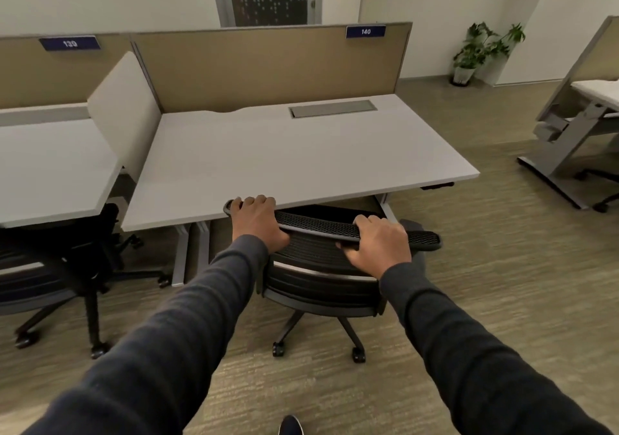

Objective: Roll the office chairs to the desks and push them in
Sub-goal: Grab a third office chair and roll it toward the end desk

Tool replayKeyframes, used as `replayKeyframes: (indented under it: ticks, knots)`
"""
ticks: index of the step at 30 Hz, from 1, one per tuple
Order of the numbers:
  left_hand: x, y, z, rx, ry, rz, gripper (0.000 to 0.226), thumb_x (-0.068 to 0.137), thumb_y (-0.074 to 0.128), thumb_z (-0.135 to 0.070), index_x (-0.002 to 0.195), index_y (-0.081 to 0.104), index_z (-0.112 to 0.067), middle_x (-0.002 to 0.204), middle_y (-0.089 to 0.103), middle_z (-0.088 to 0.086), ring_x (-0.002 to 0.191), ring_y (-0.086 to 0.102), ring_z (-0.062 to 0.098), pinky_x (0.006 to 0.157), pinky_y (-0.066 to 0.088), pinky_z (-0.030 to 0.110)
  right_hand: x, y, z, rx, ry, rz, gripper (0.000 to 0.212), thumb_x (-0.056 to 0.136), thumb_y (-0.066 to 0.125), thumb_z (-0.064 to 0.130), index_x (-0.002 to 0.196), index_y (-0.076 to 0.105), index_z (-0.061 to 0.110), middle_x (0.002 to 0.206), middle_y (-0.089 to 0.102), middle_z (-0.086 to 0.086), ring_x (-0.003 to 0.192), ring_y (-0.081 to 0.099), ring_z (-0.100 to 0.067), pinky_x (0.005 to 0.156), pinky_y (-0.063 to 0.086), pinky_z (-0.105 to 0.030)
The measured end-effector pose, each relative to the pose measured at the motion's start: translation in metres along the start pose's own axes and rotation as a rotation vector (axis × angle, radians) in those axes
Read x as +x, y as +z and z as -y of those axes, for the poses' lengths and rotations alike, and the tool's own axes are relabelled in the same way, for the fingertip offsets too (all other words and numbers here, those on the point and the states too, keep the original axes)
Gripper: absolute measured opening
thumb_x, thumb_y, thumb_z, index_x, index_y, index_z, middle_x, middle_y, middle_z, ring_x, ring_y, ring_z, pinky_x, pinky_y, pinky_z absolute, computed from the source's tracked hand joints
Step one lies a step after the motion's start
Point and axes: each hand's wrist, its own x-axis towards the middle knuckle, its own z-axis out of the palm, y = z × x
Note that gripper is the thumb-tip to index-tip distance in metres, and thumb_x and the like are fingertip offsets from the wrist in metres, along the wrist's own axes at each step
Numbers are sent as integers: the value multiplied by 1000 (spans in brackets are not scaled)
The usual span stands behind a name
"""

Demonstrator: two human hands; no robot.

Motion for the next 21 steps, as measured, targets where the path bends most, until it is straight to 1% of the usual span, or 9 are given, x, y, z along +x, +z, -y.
replayKeyframes:
  ticks: [4,10,13,16,21]
  knots:
    - [56,3,1,-17,15,22,55,67,65,-49,113,56,-20,116,58,0,117,51,26,116,21,51,54,12,-11,1,5,2,52,81,63,64,113,61,24,94,64,4,86,61,-21,75,45,-37]
    - [122,7,3,-40,16,50,56,67,66,-48,113,55,-19,117,58,2,118,50,27,117,19,52,119,27,-22,-10,3,-2,53,80,61,68,107,65,22,96,68,1,88,63,-23,74,46,-36]
    - [140,11,-5,15,29,62,57,68,65,-49,115,54,-19,117,58,3,116,52,28,115,24,50,142,34,-35,-7,2,17,54,79,65,66,109,63,21,93,65,0,84,62,-23,73,46,-36]
    - [151,14,-27,39,55,41,59,68,64,-52,116,55,-18,117,59,4,114,53,29,112,29,50,161,36,-64,9,1,30,51,77,69,62,109,64,22,94,65,0,85,62,-23,75,46,-36]
    - [166,13,-56,35,-25,30,59,68,65,-50,117,55,-18,117,59,5,115,52,29,112,29,50,187,33,-94,33,-45,65,48,78,67,59,109,63,23,94,64,0,87,61,-24,77,42,-36]
